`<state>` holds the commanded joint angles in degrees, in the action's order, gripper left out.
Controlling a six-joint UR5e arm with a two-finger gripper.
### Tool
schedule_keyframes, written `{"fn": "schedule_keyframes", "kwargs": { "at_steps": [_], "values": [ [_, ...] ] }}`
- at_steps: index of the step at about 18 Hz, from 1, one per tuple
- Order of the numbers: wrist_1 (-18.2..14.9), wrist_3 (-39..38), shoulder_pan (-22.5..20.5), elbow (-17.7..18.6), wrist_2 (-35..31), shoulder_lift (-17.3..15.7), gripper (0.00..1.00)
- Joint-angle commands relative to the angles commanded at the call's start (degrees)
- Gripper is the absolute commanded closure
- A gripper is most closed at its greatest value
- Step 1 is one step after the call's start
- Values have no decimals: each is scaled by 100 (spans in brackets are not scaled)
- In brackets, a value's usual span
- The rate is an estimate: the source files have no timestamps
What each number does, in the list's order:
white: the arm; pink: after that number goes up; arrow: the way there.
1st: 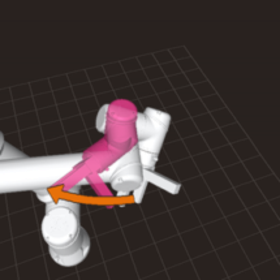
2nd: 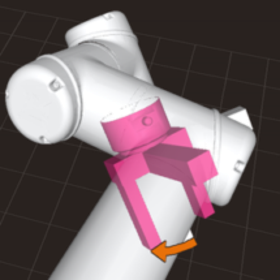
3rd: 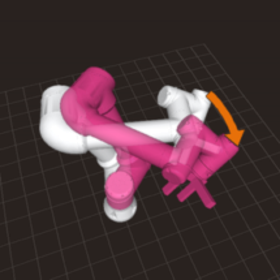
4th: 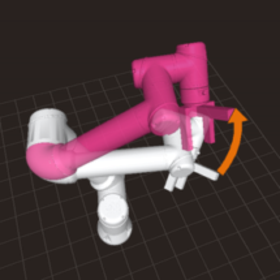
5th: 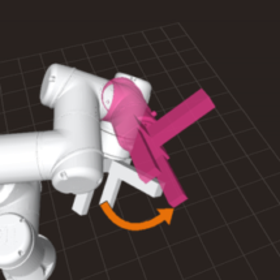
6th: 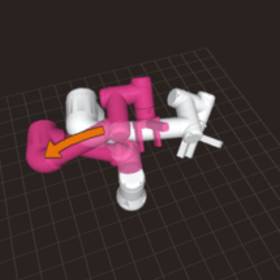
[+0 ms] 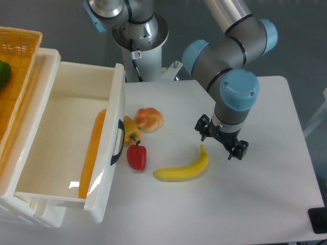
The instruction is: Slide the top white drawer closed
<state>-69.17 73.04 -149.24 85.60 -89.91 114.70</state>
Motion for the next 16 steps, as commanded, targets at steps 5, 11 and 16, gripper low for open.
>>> {"fn": "schedule_keyframes", "kwargs": {
  "at_steps": [5,11,16],
  "values": [
    [-9,-228,26,18,35,-149,0],
    [9,-1002,237,509,193,-404,0],
    [9,-2344,404,721,220,-510,0]
  ]
}}
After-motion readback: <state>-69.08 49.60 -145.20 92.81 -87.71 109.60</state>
